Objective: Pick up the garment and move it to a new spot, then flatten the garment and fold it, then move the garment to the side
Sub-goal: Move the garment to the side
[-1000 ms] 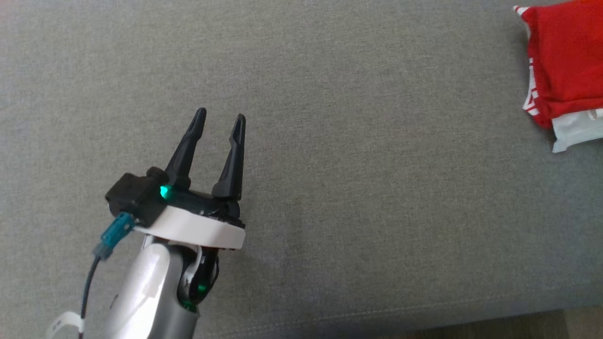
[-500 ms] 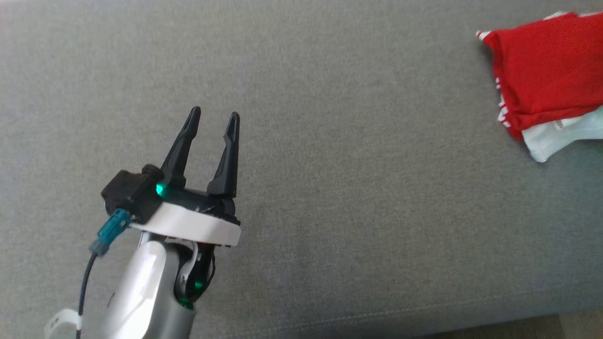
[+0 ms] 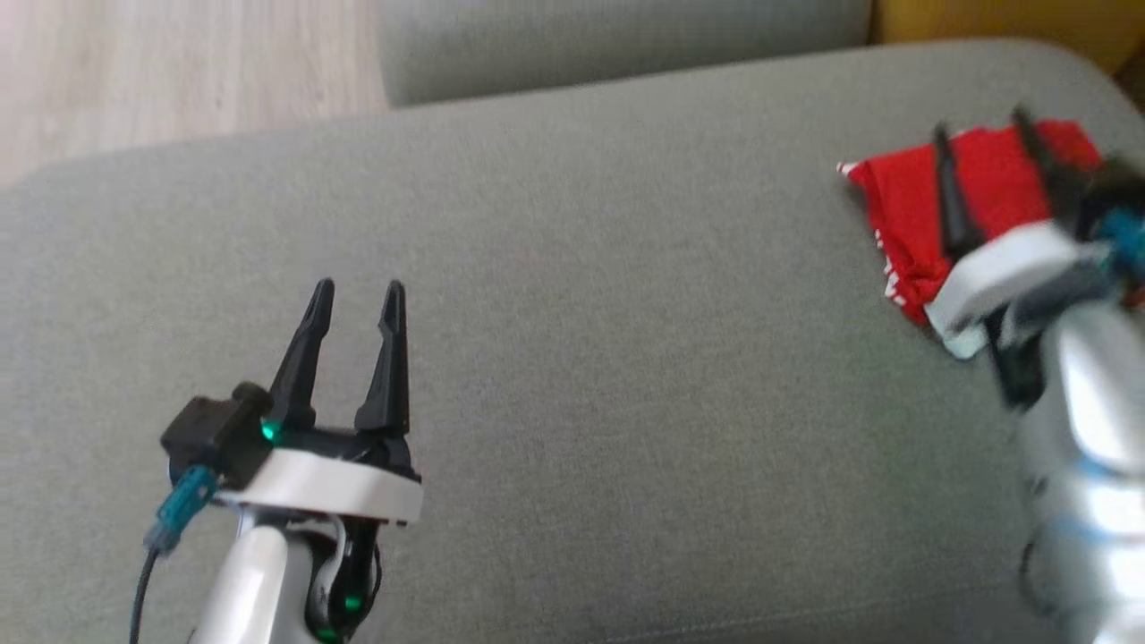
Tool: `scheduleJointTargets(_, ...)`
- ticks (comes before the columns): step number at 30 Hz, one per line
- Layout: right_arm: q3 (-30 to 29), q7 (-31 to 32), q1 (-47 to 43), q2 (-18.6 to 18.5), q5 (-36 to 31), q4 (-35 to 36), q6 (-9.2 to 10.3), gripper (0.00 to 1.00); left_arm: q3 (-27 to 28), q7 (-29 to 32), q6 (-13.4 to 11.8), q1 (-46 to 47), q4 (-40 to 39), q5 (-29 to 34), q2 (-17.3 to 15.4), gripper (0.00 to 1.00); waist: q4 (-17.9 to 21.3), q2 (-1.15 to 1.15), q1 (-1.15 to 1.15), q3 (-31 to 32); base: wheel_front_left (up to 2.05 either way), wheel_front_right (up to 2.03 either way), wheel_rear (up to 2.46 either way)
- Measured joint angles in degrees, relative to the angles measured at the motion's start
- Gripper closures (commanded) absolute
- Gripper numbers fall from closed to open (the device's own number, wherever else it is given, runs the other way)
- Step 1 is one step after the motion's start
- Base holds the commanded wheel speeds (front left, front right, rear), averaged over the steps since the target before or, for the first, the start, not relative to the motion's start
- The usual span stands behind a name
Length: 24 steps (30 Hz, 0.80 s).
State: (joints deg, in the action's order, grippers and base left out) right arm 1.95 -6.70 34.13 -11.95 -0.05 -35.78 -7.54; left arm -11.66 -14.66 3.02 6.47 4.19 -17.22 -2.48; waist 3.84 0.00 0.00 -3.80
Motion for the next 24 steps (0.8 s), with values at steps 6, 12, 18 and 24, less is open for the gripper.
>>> scheduleJointTargets(6, -2.20, -1.34, -10.75, 5.64, 2.69, 7.36, 0.00, 0.00, 1.31, 0.00, -0.33, -2.71, -0.79, 0.01, -0.01, 0.00, -1.49, 0.00, 0.00, 3.48, 0.00, 0.00, 0.00)
scheduleJointTargets(12, -3.28, -2.71, -17.51, 8.20, 4.12, 11.94, 0.00, 0.00, 1.69, 0.00, -1.13, -4.36, -1.24, 0.00, -0.02, 0.00, -3.04, 0.00, 0.00, 4.67, 0.00, 0.00, 0.00)
scheduleJointTargets(18, -3.68, -5.28, -24.55, 8.78, 7.89, 14.05, 0.00, 0.00, 3.01, 0.00, -4.61, -7.04, -1.07, -0.83, -0.04, 0.00, -3.81, 0.00, 0.00, 5.30, 0.00, 0.00, 0.00)
scheduleJointTargets(24, -2.92, -6.51, -28.08, 9.16, 11.37, 14.72, 0.00, 0.00, 3.27, 0.00, -6.05, -8.95, -0.14, -1.03, -0.09, 0.00, -3.95, 0.00, 0.00, 5.50, 0.00, 0.00, 0.00)
